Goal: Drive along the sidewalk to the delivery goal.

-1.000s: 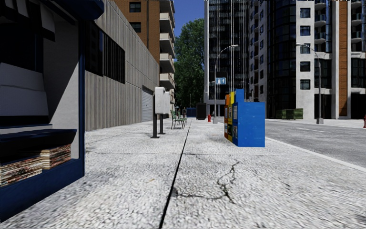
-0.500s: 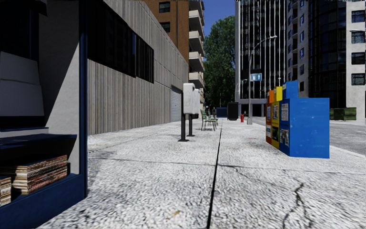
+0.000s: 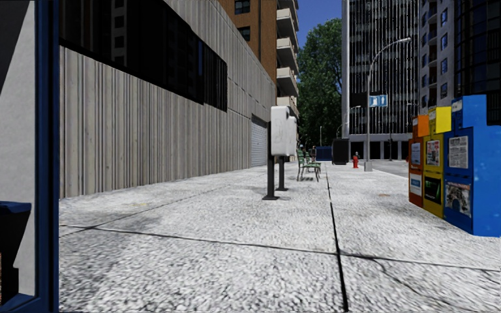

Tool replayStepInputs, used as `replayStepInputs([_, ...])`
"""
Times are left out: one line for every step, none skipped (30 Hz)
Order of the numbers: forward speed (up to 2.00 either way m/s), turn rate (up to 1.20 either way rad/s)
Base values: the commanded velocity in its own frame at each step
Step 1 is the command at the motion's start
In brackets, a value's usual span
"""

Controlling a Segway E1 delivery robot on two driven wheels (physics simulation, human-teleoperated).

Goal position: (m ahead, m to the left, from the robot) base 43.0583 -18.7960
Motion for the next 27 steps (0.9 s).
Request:
replayStepInputs([1.54, 0.00])
replayStepInputs([1.54, 0.00])
replayStepInputs([1.54, 0.00])
replayStepInputs([1.54, 0.00])
replayStepInputs([1.54, 0.00])
replayStepInputs([1.54, 0.00])
replayStepInputs([1.54, 0.13])
replayStepInputs([1.54, 0.30])
replayStepInputs([1.54, 0.36])
replayStepInputs([1.54, 0.39])
replayStepInputs([1.54, 0.40])
replayStepInputs([1.54, 0.40])
replayStepInputs([1.54, 0.40])
replayStepInputs([1.54, 0.40])
replayStepInputs([1.54, 0.40])
replayStepInputs([1.54, 0.40])
replayStepInputs([1.54, 0.40])
replayStepInputs([1.54, 0.40])
replayStepInputs([1.54, 0.40])
replayStepInputs([1.54, 0.40])
replayStepInputs([1.54, 0.40])
replayStepInputs([1.54, 0.41])
replayStepInputs([1.54, 0.41])
replayStepInputs([1.54, 0.41])
replayStepInputs([1.54, 0.41])
replayStepInputs([1.54, 0.41])
replayStepInputs([1.54, 0.41])
